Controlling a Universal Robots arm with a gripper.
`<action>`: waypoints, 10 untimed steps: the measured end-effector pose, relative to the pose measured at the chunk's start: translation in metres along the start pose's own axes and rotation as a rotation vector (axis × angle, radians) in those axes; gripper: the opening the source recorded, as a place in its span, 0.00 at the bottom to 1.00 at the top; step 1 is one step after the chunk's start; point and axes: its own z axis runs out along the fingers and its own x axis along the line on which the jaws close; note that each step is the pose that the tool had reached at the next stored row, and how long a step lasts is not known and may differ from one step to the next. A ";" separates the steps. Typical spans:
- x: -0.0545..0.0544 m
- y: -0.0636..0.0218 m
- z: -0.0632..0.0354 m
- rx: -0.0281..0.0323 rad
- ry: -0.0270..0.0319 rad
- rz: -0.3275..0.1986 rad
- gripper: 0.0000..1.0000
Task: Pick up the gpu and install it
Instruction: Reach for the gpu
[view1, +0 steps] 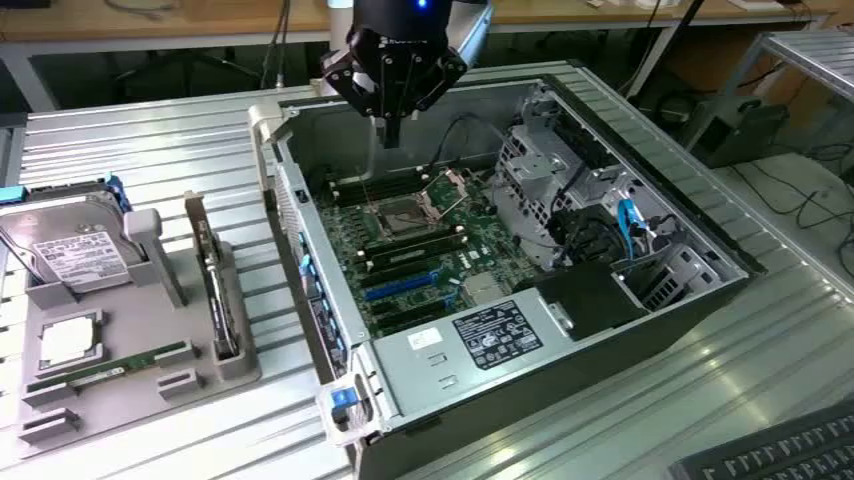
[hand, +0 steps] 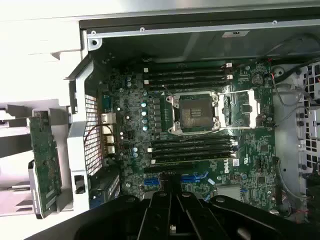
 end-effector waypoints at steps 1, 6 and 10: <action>0.000 0.0000 0.0000 0.0000 0.0000 0.000 0.11; 0.011 -0.0044 0.0004 0.0002 0.0000 0.000 0.11; 0.036 -0.0135 0.0001 0.0003 0.0001 0.000 0.11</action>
